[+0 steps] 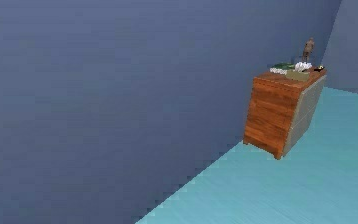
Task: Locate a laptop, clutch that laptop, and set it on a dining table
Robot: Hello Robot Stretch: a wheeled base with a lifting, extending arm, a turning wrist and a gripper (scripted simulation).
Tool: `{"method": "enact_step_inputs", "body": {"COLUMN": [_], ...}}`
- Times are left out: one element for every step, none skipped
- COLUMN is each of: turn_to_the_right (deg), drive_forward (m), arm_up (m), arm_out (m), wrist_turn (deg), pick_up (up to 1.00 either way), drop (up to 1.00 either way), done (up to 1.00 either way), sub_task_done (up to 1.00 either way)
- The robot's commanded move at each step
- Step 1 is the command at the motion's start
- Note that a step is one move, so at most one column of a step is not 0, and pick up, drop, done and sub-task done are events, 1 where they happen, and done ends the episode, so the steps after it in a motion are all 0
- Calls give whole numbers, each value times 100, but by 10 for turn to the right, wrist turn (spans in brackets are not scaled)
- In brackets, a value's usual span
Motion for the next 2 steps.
{"method": "enact_step_inputs", "body": {"turn_to_the_right": [0,0], "drive_forward": [0,0], "arm_up": [10,0], "arm_out": [0,-8], "wrist_turn": [0,0], "pick_up": [0,0], "drop": [0,0], "done": [0,0], "sub_task_done": [0,0]}}
